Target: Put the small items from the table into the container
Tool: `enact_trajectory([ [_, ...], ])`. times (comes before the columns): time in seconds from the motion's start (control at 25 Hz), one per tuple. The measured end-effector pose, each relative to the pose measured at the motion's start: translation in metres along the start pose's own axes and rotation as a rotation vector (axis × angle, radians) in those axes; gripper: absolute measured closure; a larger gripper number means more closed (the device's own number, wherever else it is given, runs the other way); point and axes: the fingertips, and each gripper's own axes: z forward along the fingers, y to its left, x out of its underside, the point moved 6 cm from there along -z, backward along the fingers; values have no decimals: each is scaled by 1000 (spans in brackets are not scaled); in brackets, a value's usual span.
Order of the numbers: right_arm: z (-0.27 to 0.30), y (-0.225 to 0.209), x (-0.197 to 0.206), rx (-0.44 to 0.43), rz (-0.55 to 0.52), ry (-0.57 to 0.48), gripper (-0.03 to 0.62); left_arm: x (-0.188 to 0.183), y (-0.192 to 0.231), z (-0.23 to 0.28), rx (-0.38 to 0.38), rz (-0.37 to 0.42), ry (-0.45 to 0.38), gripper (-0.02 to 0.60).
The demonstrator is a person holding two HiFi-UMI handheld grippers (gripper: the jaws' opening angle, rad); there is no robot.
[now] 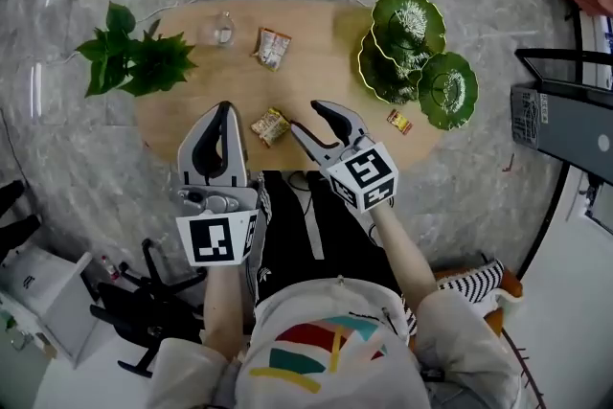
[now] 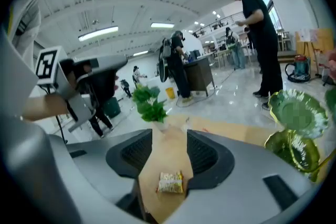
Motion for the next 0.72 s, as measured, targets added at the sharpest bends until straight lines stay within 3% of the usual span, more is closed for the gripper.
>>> enact_trajectory([
  [0.2, 67, -11, 98, -56, 1, 202, 381, 69, 15, 8, -13, -22, 53, 574],
  [0.48, 119, -27, 190, -20, 24, 389, 382, 129, 25, 9, -16, -37, 101, 574],
  [0.56, 124, -31, 201, 32, -2, 434, 567, 137, 27, 8, -21, -40, 115, 574],
  [0.72, 111, -21, 173, 70, -83, 395, 580, 120, 31, 4, -30, -50, 116, 574],
])
